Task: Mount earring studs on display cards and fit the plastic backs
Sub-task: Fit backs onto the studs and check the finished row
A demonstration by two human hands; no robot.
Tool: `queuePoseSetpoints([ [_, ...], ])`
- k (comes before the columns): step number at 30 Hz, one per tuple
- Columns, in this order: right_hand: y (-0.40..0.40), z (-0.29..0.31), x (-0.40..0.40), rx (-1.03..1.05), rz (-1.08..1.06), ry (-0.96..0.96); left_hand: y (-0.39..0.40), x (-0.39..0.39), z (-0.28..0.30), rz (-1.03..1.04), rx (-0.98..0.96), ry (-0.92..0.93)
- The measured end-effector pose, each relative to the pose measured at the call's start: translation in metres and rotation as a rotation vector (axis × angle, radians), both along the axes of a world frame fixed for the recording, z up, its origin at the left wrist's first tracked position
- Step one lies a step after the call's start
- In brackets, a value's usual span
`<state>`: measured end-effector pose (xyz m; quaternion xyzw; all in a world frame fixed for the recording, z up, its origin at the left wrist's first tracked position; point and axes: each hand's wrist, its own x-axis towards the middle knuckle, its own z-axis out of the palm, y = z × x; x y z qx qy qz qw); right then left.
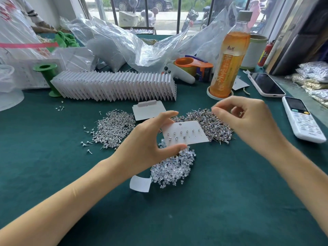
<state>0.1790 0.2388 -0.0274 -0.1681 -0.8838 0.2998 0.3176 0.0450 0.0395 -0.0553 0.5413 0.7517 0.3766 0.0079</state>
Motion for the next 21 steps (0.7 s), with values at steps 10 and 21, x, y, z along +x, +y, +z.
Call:
queuePoseSetpoints([
  [10, 0.011, -0.001, 0.007, 0.201, 0.014, -0.666, -0.001, -0.001, 0.0, 0.008, -0.003, -0.028],
  [21, -0.004, -0.016, -0.001, 0.364, -0.132, -0.561, -0.001, -0.001, 0.0, 0.002, -0.019, -0.003],
])
